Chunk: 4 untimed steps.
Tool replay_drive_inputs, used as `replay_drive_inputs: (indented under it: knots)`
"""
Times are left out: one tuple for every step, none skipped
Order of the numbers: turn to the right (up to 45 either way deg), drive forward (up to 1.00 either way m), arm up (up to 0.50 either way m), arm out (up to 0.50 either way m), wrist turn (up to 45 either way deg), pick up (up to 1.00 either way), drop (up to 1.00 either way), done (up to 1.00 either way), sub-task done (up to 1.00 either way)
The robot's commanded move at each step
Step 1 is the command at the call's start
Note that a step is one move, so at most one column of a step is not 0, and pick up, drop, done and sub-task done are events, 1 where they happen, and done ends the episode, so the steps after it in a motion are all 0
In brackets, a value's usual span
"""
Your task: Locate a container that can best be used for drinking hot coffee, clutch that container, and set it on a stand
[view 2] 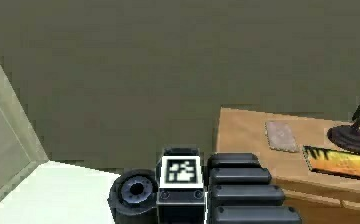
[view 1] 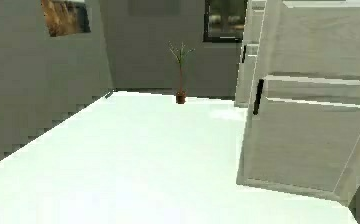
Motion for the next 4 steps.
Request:
replay_drive_inputs:
  knots:
    - [0.0, 1.00, 0.00, 0.00, 0.0, 0.00, 0.00, 0.00, 0.00]
    - [33.0, 0.00, 0.00, 0.00, 0.0, 0.00, 0.00, 0.00, 0.00]
    - [3.0, 0.00, 0.00, 0.00, 0.0, 0.00, 0.00, 0.00, 0.00]
    - [0.0, 0.05, 0.00, 0.00, 0.0, 0.00, 0.00, 0.00, 0.00]
